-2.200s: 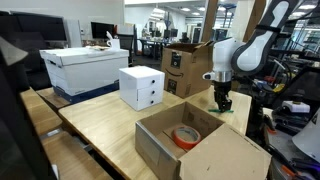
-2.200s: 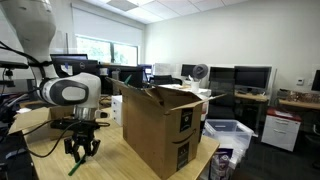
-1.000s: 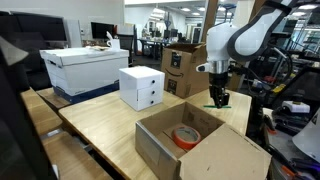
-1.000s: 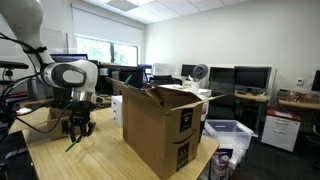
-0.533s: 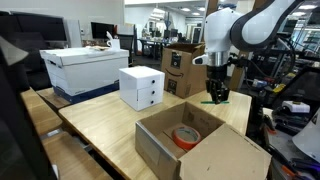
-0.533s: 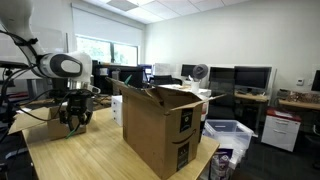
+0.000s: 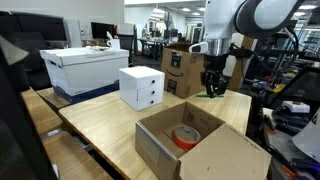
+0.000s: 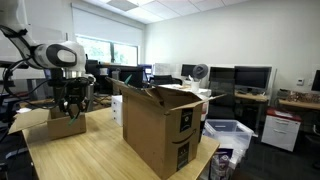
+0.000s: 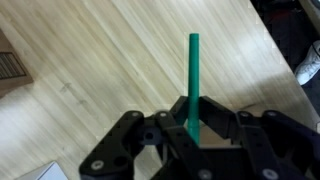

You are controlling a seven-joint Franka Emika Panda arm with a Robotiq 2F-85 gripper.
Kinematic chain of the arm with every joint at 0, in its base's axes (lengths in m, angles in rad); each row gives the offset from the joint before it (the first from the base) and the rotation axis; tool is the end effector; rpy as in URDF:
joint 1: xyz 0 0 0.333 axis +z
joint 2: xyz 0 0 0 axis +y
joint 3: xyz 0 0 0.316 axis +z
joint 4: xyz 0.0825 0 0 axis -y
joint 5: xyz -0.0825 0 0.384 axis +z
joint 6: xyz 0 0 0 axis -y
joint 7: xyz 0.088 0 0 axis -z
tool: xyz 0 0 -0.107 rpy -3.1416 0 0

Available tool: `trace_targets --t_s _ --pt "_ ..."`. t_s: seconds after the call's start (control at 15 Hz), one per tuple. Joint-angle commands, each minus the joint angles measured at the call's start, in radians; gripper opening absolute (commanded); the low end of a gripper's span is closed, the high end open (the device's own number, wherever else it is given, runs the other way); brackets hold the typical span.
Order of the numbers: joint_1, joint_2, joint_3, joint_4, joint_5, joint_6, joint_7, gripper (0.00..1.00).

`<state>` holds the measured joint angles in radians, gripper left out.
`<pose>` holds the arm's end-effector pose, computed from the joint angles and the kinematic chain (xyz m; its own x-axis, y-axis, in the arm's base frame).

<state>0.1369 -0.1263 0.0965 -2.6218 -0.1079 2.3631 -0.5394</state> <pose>0.4016 0.0931 0.2821 0.6493 0.7443 -0.1562 0.7531 -0.6578 -0.0039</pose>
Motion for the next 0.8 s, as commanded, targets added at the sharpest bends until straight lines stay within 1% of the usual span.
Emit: trace_targets --t_s 0.0,0.47,0.6,0.73 --pt "0.042 -0.035 0.019 0.004 0.022 -0.024 -0.024 0.08" --pt "0.122 0.005 0.064 0.062 0.023 -0.023 -0.067 0.08" --pt "0.150 0.035 0.090 0.101 0.019 -0.026 -0.089 0.08" --pt "0.161 0.055 0.104 0.124 0.016 -0.028 -0.104 0.08"
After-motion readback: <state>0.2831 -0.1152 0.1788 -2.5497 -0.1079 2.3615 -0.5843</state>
